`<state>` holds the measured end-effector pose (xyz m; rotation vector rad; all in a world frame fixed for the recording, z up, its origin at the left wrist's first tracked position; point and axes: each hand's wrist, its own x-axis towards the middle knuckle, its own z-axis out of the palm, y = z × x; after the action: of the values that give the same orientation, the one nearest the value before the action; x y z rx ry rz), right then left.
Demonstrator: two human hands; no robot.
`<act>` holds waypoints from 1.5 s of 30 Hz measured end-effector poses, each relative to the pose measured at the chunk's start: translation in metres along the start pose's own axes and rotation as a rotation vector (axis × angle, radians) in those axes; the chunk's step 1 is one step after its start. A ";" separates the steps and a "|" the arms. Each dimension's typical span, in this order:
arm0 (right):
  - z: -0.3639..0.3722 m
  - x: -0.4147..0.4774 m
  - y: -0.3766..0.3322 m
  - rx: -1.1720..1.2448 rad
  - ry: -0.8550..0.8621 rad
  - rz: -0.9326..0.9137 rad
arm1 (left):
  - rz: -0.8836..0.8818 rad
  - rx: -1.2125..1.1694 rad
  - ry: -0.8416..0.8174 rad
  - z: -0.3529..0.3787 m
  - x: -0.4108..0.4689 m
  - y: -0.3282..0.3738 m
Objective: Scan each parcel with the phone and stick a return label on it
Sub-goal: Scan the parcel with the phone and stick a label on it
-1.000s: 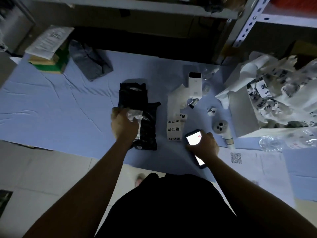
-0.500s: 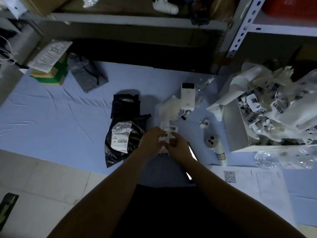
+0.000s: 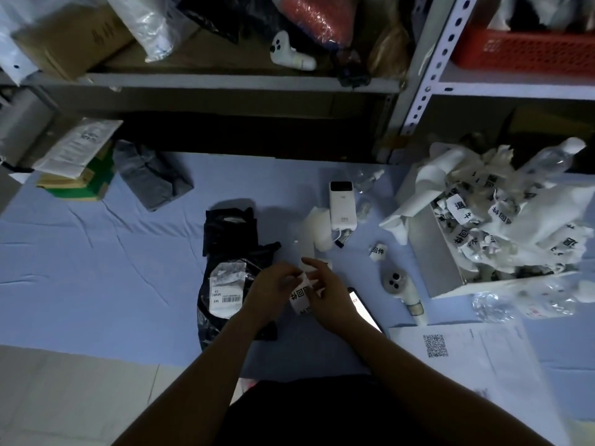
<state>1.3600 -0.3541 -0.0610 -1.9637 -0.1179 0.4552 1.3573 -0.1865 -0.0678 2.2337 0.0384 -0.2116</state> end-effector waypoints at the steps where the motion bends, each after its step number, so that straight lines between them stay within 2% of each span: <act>1: 0.001 -0.002 -0.003 -0.006 0.015 -0.010 | 0.058 0.031 0.009 -0.003 -0.001 0.000; 8: 0.012 -0.017 -0.028 0.086 0.162 -0.046 | 0.309 0.158 -0.154 -0.033 -0.013 -0.003; 14: 0.030 -0.026 -0.044 -0.056 0.231 -0.073 | 0.328 0.099 -0.160 -0.050 -0.019 -0.011; 19: 0.052 -0.031 -0.059 -0.096 0.312 -0.122 | 0.349 0.134 -0.099 -0.065 -0.029 -0.016; 28: 0.084 -0.039 -0.075 -0.093 0.375 -0.088 | 0.566 0.612 0.106 -0.085 -0.046 -0.026; 30: 0.088 -0.040 -0.073 -0.110 0.405 -0.042 | 0.549 0.513 0.207 -0.091 -0.043 -0.027; 32: 0.088 -0.041 -0.067 -0.128 0.470 0.049 | 0.403 0.203 0.302 -0.097 -0.043 -0.027; 35: 0.078 -0.043 -0.054 -0.127 0.638 0.295 | 0.171 -0.266 0.262 -0.110 -0.044 -0.031; 37: 0.072 -0.044 -0.050 -0.221 0.733 0.445 | 0.079 -0.435 0.253 -0.124 -0.045 -0.031; 39: 0.075 -0.042 -0.061 -0.230 0.732 0.440 | 0.024 -0.564 0.223 -0.135 -0.046 -0.032; 41: 0.083 -0.033 -0.083 0.062 0.605 0.355 | 0.012 -0.680 0.192 -0.142 -0.048 -0.032; 43: 0.092 -0.022 -0.108 0.501 0.293 0.383 | 0.009 -0.766 0.171 -0.145 -0.051 -0.033; 45: 0.098 -0.016 -0.125 0.752 0.017 0.402 | 0.004 -0.767 0.161 -0.148 -0.054 -0.036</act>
<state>1.3242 -0.2210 0.0192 -1.2393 0.4149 0.6316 1.3209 -0.0460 0.0034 1.4796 0.1723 -0.0035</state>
